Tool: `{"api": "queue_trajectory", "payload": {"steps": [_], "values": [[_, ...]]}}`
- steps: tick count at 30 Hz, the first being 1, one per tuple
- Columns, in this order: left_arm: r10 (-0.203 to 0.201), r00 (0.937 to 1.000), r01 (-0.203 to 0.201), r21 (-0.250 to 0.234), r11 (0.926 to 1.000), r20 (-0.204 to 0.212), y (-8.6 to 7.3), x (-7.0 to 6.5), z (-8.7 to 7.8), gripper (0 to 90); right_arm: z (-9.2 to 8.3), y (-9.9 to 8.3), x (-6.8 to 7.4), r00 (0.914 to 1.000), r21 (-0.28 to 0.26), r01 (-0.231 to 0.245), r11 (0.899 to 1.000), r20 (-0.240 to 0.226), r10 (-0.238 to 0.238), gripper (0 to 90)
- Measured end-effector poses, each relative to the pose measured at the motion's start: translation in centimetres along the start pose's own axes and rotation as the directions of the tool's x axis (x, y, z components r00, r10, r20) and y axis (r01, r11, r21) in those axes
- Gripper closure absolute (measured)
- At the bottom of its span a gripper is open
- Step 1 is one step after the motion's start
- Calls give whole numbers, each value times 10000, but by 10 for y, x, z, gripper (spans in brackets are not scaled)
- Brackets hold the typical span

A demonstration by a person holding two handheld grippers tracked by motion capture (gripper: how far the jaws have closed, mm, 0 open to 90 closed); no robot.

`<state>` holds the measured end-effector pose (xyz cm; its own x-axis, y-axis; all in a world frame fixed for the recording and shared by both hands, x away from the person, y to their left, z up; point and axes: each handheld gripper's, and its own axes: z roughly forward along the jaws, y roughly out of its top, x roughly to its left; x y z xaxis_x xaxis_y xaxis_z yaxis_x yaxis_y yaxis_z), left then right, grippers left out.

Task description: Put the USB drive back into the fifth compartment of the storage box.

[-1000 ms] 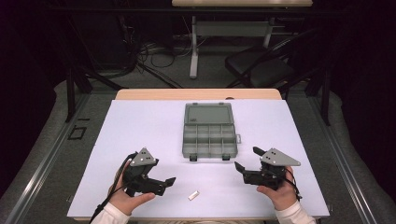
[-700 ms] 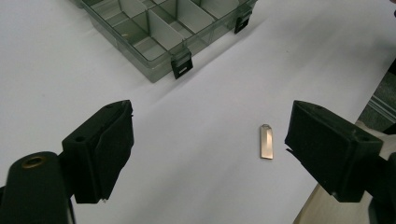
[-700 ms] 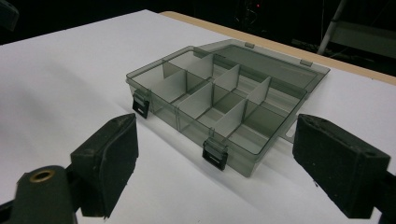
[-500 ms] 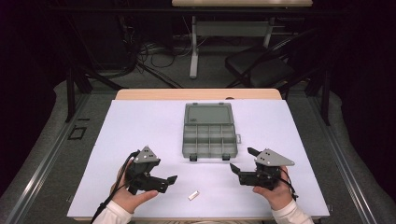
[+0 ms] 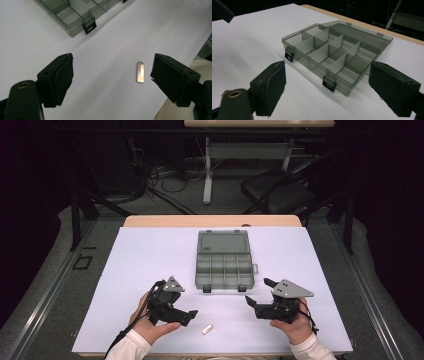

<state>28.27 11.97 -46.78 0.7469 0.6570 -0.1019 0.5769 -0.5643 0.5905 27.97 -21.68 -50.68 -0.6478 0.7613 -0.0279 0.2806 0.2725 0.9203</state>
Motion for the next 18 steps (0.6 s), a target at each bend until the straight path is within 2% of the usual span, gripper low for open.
{"api": "queue_trajectory", "payload": {"steps": [1, 9, 18], "values": [[55, 10000, -54, 190, 9998, -13, 3, -2, 4, 181, 0, 0, 0, 10000, 8, 21, 10000, -17, -21, 142], [167, 9998, -170, 480, 9987, 65, 13, -9, 16, 202, 0, -1, 2, 9999, 103, 132, 9999, -78, -131, 142], [454, 9989, -460, 875, 9951, 84, 17, -13, 27, 277, 0, -1, 3, 9998, 122, 181, 9998, -117, -179, 143]]}}
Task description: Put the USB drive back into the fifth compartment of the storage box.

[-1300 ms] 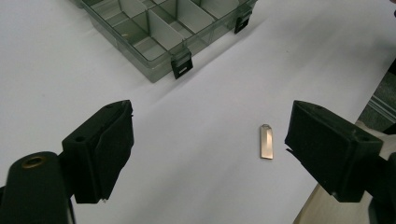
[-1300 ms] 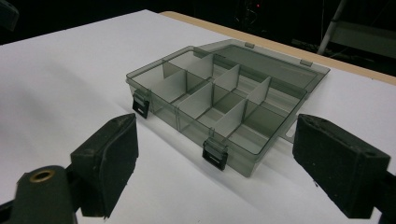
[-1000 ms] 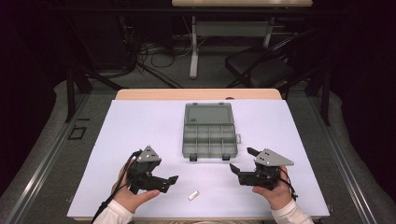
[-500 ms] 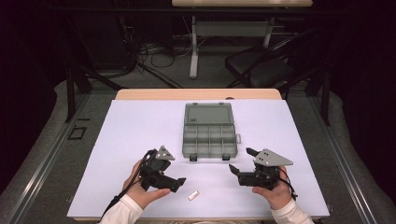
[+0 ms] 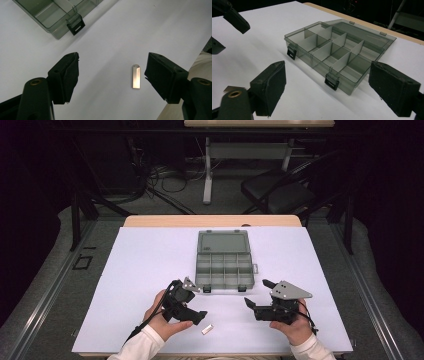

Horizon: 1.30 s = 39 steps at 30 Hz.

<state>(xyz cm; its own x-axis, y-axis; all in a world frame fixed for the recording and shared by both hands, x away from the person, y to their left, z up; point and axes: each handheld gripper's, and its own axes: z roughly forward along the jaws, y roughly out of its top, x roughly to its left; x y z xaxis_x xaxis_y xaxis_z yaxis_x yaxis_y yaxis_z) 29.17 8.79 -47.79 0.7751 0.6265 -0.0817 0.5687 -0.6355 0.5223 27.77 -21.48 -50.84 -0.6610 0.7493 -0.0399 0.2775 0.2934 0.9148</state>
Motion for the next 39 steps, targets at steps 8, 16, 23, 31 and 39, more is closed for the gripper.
{"api": "queue_trajectory", "payload": {"steps": [8, 16, 23, 31, 39], "values": [[-39, 10000, 38, 239, 9997, 65, 0, -2, 6, 339, 1, -1, 1, 9999, 83, 83, 9999, -57, -83, 143], [50, 10000, -50, 531, 9986, 1, -1, -8, 13, 372, 2, -1, 2, 9999, 154, 128, 9998, -100, -126, 143], [185, 9998, -184, 582, 9981, -18, -1, -14, 18, 381, 3, -2, 3, 9997, 203, 162, 9997, -168, -159, 143], [556, 9984, -551, 620, 9966, -54, -5, -20, 23, 382, 3, -2, 3, 9996, 230, 207, 9995, -210, -203, 144], [324, 9993, -332, 437, 9985, 188, -11, -24, 28, 404, 3, -2, 3, 9996, 206, 208, 9996, -214, -203, 144]]}}
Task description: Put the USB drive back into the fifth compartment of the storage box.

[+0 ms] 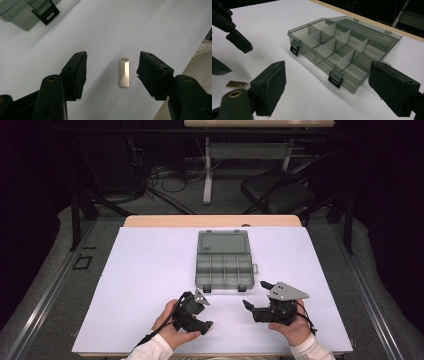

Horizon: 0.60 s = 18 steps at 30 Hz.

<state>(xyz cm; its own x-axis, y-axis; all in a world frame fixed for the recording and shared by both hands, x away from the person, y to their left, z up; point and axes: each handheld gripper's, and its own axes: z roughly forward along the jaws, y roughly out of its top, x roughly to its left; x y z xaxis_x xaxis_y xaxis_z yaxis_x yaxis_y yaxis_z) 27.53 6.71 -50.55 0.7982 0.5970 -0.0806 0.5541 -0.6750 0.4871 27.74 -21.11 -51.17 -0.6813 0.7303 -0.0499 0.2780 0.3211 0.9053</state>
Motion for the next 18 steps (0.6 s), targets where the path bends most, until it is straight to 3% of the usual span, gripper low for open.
{"api": "queue_trajectory", "payload": {"steps": [18], "values": [[-603, 9981, 603, 23, 9982, 92, -10, -10, 13, 495, 1, -1, 0, 10000, 73, 17, 10000, -5, -17, 145]]}}
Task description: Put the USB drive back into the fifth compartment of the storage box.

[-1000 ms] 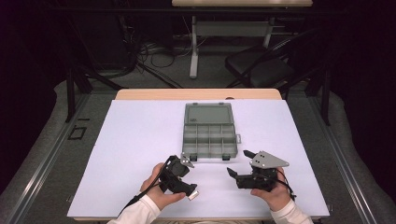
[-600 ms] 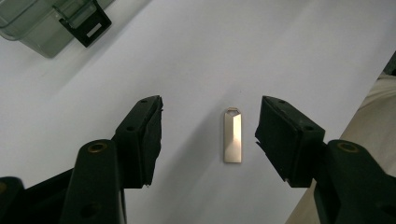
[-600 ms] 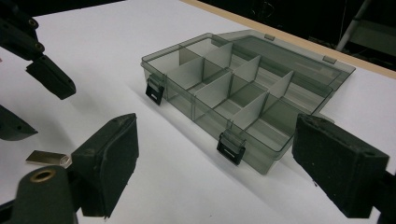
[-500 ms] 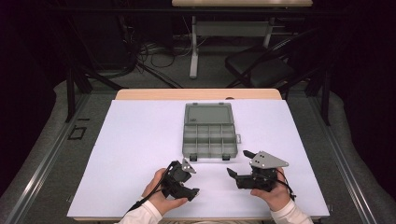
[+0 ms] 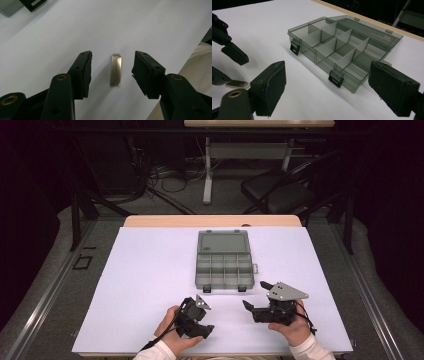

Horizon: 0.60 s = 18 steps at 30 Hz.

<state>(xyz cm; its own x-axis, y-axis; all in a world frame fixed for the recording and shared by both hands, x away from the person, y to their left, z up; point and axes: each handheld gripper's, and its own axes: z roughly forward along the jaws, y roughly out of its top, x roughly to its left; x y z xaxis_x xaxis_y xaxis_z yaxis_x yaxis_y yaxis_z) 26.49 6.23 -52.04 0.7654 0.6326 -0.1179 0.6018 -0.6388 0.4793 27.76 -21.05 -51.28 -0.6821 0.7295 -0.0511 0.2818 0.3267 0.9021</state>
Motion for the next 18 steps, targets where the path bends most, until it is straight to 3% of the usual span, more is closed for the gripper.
{"api": "queue_trajectory", "payload": {"steps": [18], "values": [[-19, 10000, 21, 292, 9996, -78, -2, -4, 8, 672, 1, -1, 1, 9999, 57, 91, 9999, -90, -91, 149]]}}
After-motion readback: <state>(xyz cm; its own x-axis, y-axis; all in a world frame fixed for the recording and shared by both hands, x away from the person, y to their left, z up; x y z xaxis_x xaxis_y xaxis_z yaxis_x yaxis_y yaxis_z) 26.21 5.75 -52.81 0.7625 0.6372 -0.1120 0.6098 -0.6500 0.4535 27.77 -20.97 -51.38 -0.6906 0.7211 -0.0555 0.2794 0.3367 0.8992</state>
